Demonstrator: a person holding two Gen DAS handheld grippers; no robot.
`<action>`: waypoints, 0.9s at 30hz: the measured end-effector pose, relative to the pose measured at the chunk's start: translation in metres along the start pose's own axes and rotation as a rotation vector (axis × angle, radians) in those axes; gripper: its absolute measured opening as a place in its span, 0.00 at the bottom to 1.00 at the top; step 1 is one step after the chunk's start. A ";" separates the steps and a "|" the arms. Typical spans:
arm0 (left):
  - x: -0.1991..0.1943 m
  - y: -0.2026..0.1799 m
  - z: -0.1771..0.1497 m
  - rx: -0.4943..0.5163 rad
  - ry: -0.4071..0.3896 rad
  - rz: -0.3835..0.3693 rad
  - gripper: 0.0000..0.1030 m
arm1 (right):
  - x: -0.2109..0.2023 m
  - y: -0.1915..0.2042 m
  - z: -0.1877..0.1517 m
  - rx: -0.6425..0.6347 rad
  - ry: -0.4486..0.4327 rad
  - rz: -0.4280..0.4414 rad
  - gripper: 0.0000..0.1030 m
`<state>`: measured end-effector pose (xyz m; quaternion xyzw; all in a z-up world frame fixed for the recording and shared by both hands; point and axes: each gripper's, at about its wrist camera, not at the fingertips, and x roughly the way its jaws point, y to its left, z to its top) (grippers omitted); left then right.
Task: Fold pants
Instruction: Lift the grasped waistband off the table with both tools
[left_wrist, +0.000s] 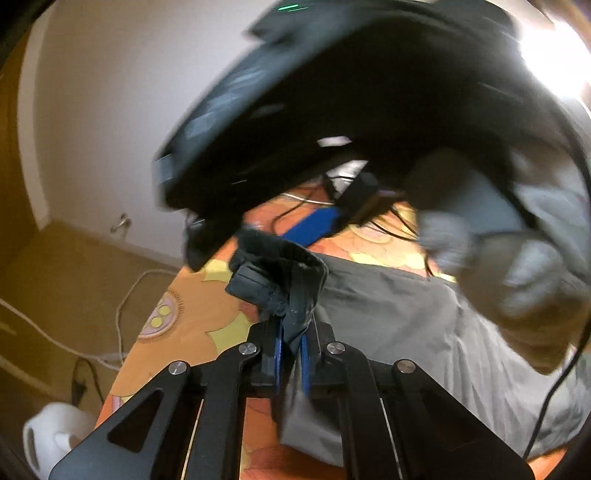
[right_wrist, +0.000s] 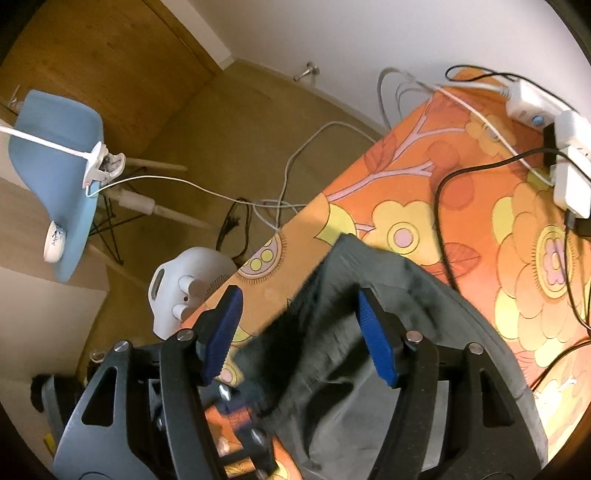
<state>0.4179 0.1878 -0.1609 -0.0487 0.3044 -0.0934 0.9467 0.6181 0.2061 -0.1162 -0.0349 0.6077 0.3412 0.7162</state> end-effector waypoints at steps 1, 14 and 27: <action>0.000 -0.004 0.000 0.018 0.000 -0.003 0.06 | 0.002 -0.001 0.000 0.004 0.006 -0.003 0.64; -0.001 -0.022 0.002 0.100 0.007 -0.028 0.05 | 0.018 -0.013 -0.014 -0.015 0.082 -0.073 0.31; -0.026 -0.023 0.014 0.107 -0.020 -0.088 0.03 | -0.059 -0.043 -0.051 0.092 -0.149 0.022 0.14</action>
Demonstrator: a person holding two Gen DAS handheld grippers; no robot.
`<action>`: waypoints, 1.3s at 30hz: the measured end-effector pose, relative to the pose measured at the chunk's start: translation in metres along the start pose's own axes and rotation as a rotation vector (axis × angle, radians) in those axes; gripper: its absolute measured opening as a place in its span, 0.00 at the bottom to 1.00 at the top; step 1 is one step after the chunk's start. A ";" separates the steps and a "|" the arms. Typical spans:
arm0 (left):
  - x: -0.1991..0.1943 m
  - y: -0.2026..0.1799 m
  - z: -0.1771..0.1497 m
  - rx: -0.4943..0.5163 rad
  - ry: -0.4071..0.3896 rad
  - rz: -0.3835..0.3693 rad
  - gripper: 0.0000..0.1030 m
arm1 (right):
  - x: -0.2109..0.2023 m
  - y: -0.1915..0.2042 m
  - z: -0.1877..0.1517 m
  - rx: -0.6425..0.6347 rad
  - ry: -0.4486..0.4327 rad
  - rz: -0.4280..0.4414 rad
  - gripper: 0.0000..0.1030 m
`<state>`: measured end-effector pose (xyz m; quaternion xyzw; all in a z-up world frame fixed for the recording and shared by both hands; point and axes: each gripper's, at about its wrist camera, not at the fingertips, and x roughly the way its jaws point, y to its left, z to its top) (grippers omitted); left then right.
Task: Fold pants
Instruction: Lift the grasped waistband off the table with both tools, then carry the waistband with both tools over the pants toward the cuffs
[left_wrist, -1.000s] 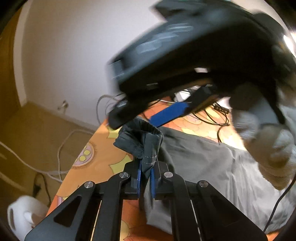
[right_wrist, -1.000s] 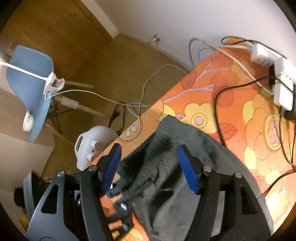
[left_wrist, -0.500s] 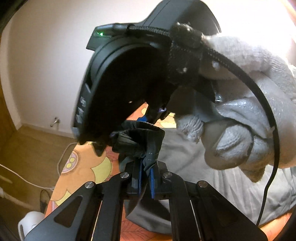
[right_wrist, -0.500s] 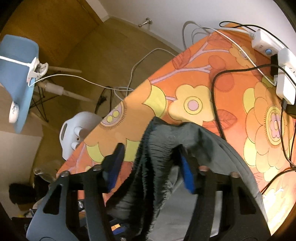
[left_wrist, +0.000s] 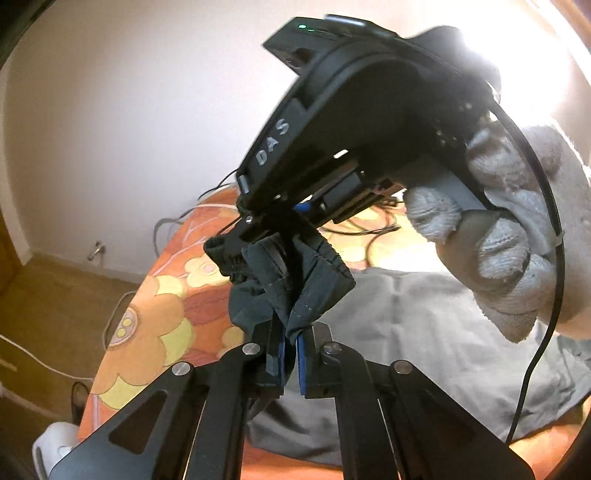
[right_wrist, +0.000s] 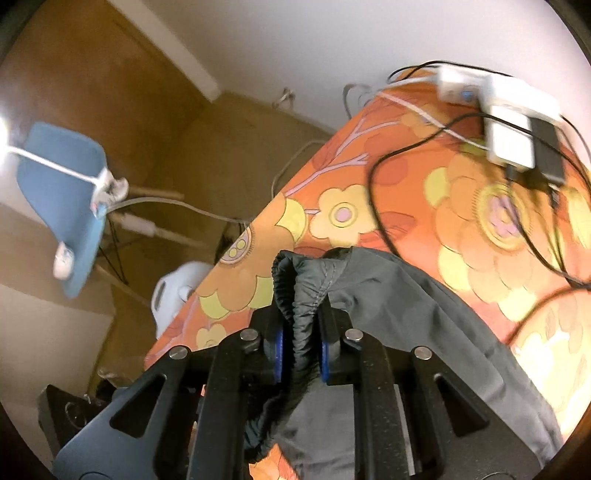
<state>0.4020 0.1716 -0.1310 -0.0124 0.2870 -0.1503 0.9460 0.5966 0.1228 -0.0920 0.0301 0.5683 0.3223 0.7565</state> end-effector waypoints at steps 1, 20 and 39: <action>-0.001 -0.008 0.001 0.004 -0.005 -0.011 0.03 | -0.008 -0.003 -0.004 0.005 -0.015 0.002 0.14; -0.043 -0.174 0.001 0.158 0.018 -0.222 0.03 | -0.186 -0.092 -0.137 0.211 -0.227 0.001 0.13; -0.047 -0.376 -0.049 0.275 0.123 -0.497 0.03 | -0.316 -0.224 -0.356 0.504 -0.422 -0.075 0.13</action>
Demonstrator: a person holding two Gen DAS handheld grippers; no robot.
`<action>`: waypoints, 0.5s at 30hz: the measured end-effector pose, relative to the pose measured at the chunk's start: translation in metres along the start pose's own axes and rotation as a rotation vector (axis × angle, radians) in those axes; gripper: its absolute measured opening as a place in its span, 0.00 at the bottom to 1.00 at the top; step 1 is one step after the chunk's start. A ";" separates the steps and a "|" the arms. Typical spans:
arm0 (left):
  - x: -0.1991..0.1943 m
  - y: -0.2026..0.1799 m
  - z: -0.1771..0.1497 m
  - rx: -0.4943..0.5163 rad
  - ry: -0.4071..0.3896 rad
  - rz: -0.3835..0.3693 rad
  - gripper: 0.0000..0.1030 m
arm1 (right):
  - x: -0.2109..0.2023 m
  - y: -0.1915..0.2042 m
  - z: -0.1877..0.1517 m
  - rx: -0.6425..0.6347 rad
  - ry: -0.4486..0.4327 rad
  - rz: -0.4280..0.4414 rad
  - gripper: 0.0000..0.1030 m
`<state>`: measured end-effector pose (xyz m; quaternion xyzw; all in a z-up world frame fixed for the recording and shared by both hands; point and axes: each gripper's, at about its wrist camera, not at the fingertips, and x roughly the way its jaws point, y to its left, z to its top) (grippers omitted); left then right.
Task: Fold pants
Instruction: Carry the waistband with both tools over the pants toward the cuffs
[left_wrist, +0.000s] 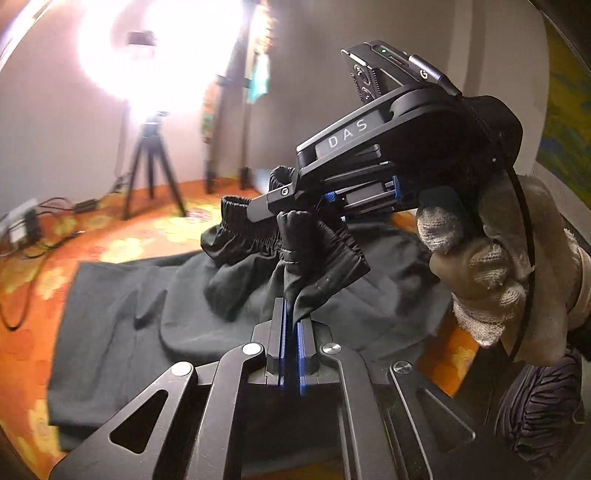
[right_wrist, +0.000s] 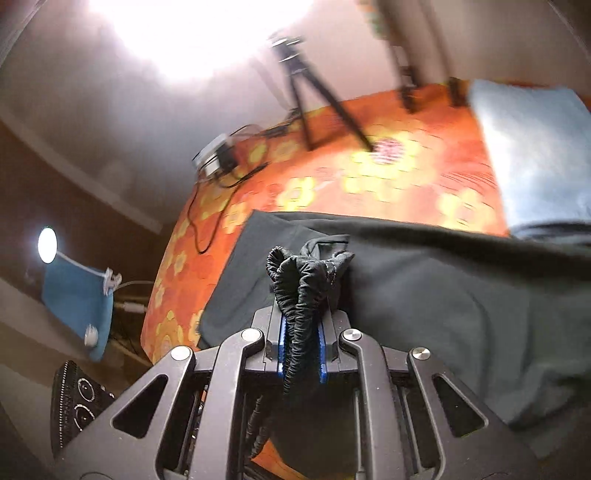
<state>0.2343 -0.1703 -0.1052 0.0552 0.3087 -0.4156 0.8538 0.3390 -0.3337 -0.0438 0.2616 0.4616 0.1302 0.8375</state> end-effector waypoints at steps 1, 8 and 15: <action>0.005 -0.008 0.000 0.001 0.010 -0.007 0.03 | -0.005 -0.009 -0.003 0.013 -0.006 0.000 0.13; 0.035 -0.032 0.003 0.003 0.080 -0.071 0.03 | -0.036 -0.068 -0.024 0.099 -0.054 0.007 0.13; 0.015 -0.035 0.002 0.012 0.093 -0.064 0.08 | -0.055 -0.113 -0.038 0.160 -0.089 0.014 0.13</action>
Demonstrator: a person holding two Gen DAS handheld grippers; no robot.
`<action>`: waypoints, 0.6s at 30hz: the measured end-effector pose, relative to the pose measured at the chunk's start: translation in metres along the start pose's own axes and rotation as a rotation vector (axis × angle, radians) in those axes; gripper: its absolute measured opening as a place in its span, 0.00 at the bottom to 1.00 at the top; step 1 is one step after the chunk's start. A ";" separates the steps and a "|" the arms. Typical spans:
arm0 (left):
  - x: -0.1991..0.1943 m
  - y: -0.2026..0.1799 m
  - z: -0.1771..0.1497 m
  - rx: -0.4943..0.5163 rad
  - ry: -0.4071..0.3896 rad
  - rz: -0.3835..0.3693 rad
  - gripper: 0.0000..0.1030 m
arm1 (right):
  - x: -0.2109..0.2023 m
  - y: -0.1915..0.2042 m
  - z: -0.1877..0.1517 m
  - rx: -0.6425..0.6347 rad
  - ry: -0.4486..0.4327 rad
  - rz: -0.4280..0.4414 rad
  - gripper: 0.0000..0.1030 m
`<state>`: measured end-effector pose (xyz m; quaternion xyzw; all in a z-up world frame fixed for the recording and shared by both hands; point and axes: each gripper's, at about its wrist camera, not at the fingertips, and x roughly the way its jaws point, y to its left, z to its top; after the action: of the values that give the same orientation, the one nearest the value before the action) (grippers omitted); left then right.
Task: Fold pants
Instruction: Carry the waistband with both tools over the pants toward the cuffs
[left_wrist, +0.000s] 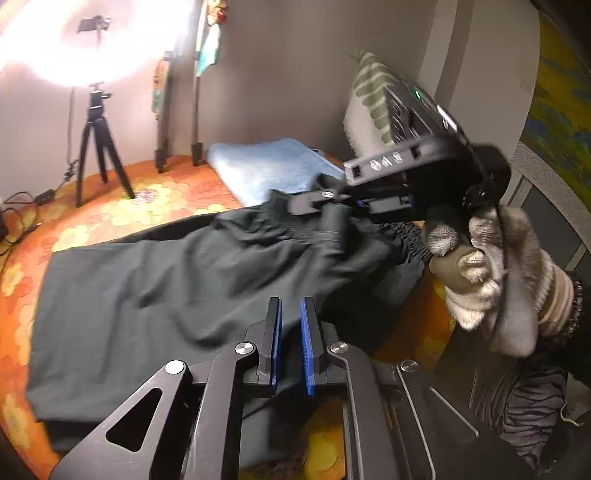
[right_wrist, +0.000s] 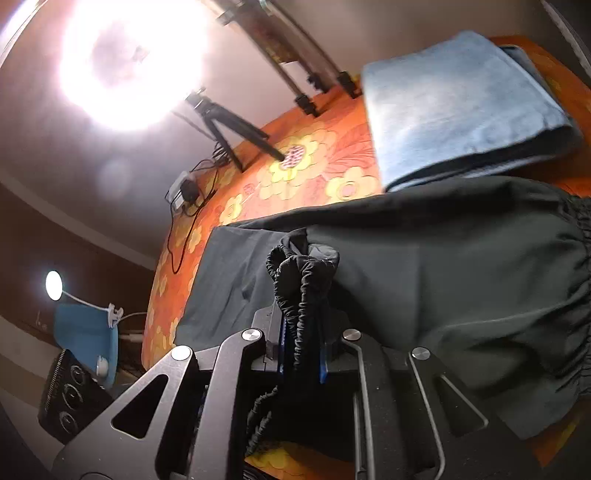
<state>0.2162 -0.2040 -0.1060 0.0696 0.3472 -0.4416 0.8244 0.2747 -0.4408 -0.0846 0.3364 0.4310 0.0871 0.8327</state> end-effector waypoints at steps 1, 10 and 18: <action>-0.005 0.003 -0.002 -0.008 -0.003 0.010 0.08 | -0.002 -0.007 0.000 0.009 -0.007 0.002 0.13; -0.046 0.092 -0.036 -0.180 0.003 0.212 0.09 | -0.033 -0.052 0.002 0.059 -0.062 -0.017 0.12; -0.032 0.114 -0.050 -0.225 0.052 0.238 0.09 | -0.066 -0.106 0.009 0.112 -0.130 -0.075 0.12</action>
<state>0.2676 -0.0932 -0.1452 0.0289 0.4049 -0.2974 0.8642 0.2258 -0.5542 -0.1052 0.3711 0.3926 0.0094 0.8414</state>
